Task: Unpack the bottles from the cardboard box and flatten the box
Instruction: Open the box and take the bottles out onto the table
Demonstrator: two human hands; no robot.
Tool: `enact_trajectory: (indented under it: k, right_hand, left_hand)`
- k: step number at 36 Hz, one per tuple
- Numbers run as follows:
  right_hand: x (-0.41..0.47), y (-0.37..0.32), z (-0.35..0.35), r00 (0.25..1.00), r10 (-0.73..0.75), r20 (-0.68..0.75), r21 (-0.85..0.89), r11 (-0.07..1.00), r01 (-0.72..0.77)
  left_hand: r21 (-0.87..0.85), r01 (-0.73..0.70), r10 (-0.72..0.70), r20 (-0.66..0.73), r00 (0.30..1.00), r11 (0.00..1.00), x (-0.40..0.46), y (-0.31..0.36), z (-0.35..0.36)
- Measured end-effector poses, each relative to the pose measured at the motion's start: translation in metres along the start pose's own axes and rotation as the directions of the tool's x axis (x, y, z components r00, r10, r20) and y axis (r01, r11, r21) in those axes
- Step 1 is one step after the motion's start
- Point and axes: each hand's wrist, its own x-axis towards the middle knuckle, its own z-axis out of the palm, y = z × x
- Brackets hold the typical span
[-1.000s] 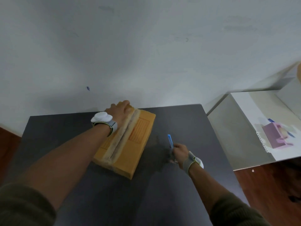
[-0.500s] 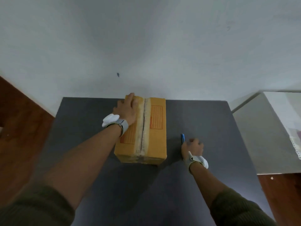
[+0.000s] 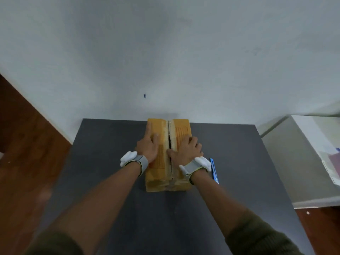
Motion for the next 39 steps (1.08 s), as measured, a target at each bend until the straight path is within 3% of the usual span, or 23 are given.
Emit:
enact_trajectory:
  k: [3,6,9,11,14,16,19,21,25,29,34,39]
  right_hand:
    - [0.007,0.004,-0.018,0.992,-0.049,0.120,0.176,0.984,0.027]
    - [0.027,0.032,-0.045,0.966,-0.022,0.259,0.575,0.807,-0.135]
    - [0.043,0.073,-0.063,0.968,-0.014,0.250,0.708,0.685,-0.173]
    - [0.047,0.096,-0.065,0.977,-0.047,0.207,0.631,0.770,-0.097]
    - [0.046,0.115,-0.051,0.992,-0.097,0.082,0.188,0.979,0.080]
    - [0.038,0.110,-0.038,0.985,-0.160,0.065,0.047,0.986,0.157]
    - [0.023,0.082,-0.024,0.951,-0.146,0.272,0.322,0.945,0.053]
    - [0.015,0.066,-0.009,0.940,-0.128,0.317,0.442,0.897,-0.026]
    - [0.009,0.055,0.003,0.965,-0.010,0.263,0.410,0.906,-0.102]
    - [0.008,0.055,0.000,0.962,0.005,0.273,0.366,0.924,-0.108]
    - [0.005,0.053,-0.002,0.963,0.004,0.271,0.366,0.925,-0.106]
    - [0.002,0.049,-0.003,0.964,0.020,0.265,0.386,0.914,-0.125]
  left_hand:
    - [0.016,0.013,-0.012,-0.005,1.000,1.000,0.002,0.000,0.001]
    - [0.019,0.012,-0.012,-0.012,1.000,1.000,0.002,-0.002,-0.001]
    - [0.022,0.000,0.001,-0.013,1.000,1.000,0.001,-0.003,0.001]
    - [0.027,0.001,0.000,-0.019,1.000,1.000,-0.002,-0.001,0.002]
    - [0.068,0.010,-0.008,-0.020,1.000,0.998,-0.007,0.009,0.001]
    - [0.157,0.004,-0.001,-0.025,1.000,0.988,-0.011,0.013,-0.001]
    - [0.284,-0.022,0.037,-0.049,0.998,0.959,-0.013,0.017,-0.001]
    - [0.321,-0.017,0.039,-0.061,0.997,0.947,-0.013,0.016,0.002]
    - [0.346,-0.032,0.063,-0.077,0.995,0.938,-0.013,0.017,0.003]
    - [0.313,-0.016,0.040,-0.070,0.997,0.950,-0.009,0.013,0.002]
    - [-0.012,0.022,-0.021,0.010,1.000,1.000,-0.008,0.012,-0.015]
    - [-0.298,0.026,-0.008,0.061,0.998,0.954,-0.009,0.015,-0.047]
